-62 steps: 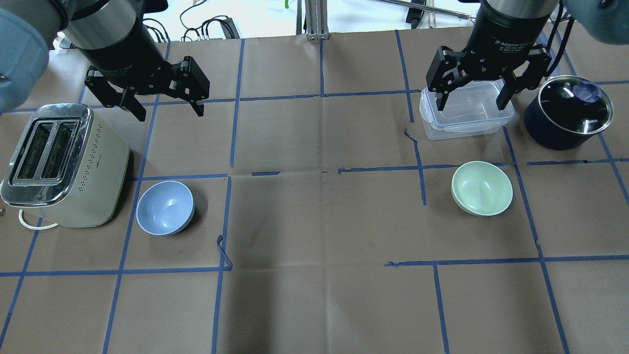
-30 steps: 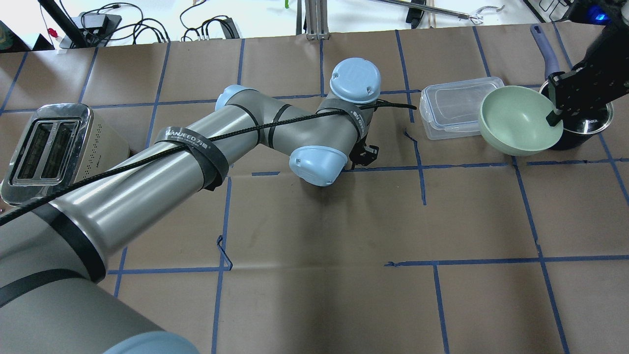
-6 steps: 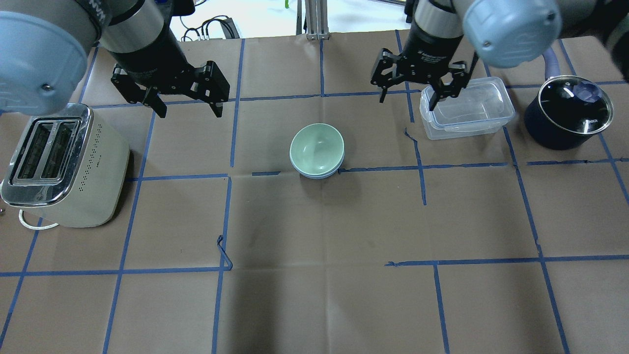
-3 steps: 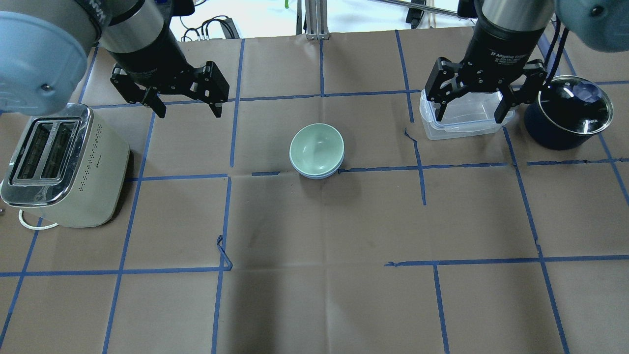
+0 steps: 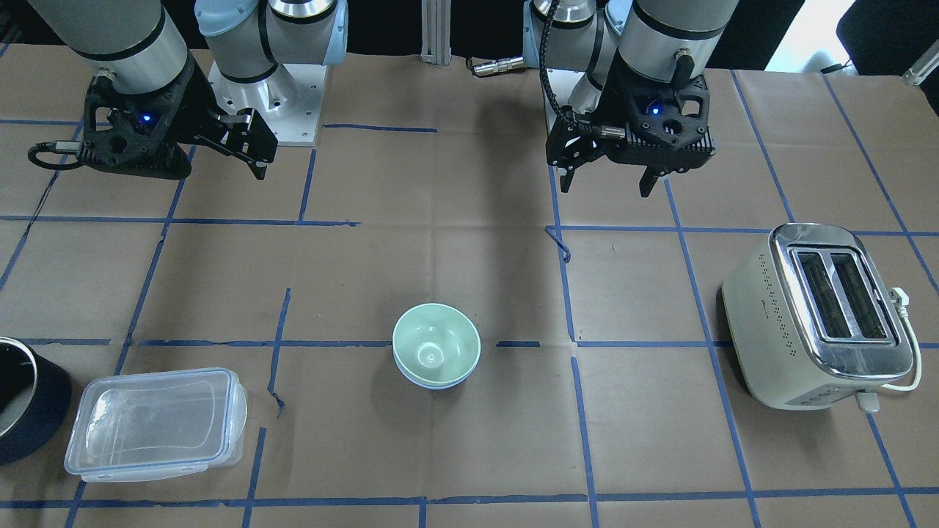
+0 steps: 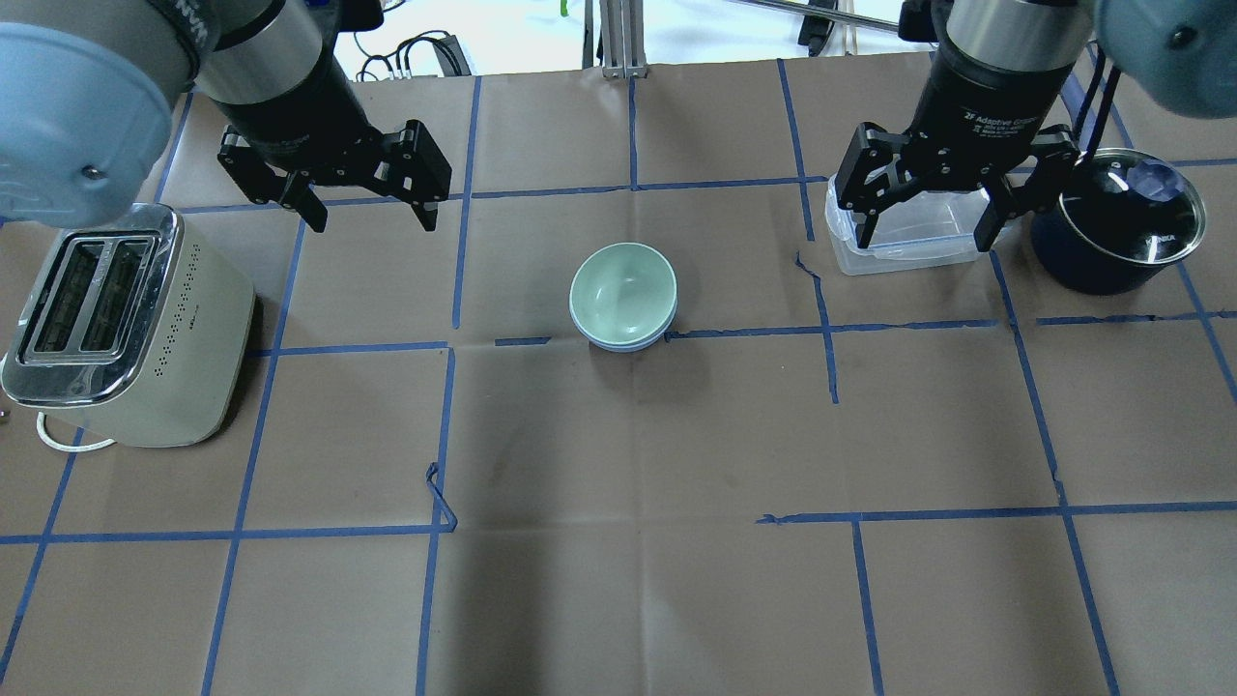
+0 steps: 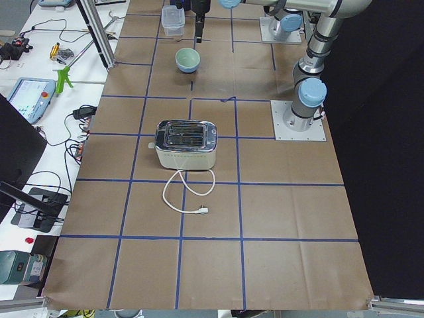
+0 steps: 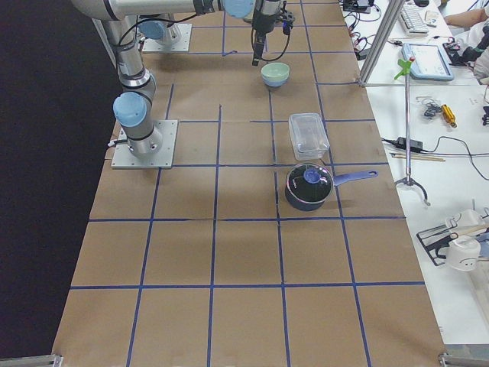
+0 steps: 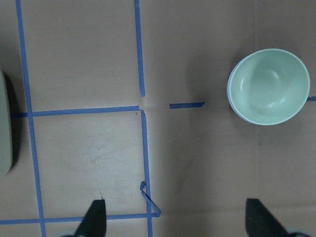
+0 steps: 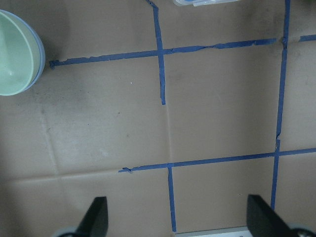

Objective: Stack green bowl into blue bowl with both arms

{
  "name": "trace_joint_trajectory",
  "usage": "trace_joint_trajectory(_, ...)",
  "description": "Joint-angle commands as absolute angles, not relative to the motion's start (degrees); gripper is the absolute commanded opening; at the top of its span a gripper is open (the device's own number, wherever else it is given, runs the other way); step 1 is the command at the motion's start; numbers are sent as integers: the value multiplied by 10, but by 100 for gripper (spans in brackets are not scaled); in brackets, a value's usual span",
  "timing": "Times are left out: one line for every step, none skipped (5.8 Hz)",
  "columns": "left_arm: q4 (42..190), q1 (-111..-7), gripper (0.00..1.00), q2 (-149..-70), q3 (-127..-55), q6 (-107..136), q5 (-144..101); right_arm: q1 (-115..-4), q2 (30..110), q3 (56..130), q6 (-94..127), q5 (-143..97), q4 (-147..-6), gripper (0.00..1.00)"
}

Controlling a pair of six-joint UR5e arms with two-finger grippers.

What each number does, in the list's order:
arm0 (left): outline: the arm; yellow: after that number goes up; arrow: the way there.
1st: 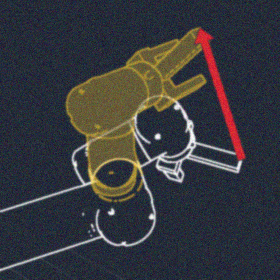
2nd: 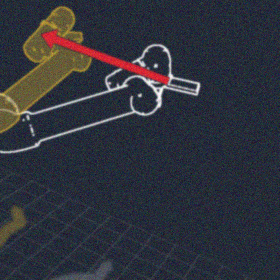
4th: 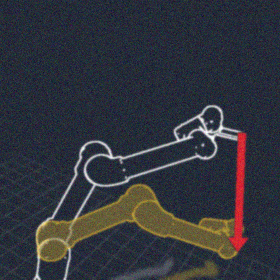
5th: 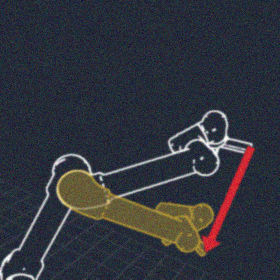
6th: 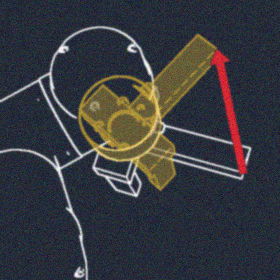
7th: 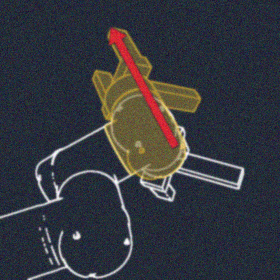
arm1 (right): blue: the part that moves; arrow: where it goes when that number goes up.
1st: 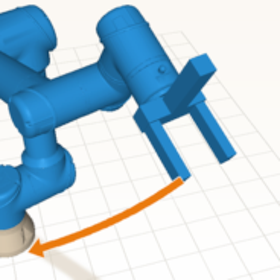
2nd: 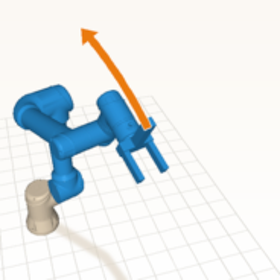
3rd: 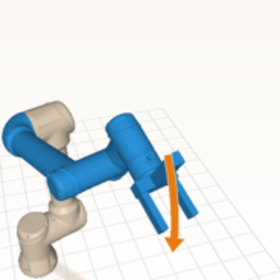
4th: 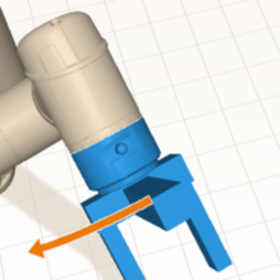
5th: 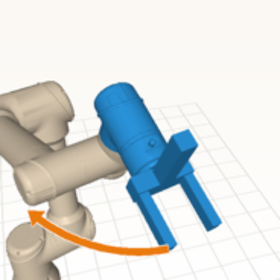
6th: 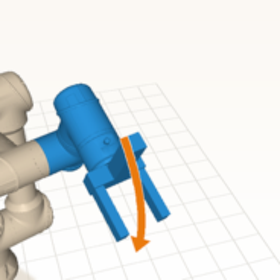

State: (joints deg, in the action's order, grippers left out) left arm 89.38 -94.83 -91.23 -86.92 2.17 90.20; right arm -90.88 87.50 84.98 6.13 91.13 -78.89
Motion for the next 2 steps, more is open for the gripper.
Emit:
trace_joint_trajectory(894, -948, 98, -912, -869, 21, 903, -909, 874, 850, 61, 915, -789, 100)
trace_joint_trajectory(894, -948, 98, -912, -869, 21, 903, -909, 874, 850, 62, 914, -789, 100)
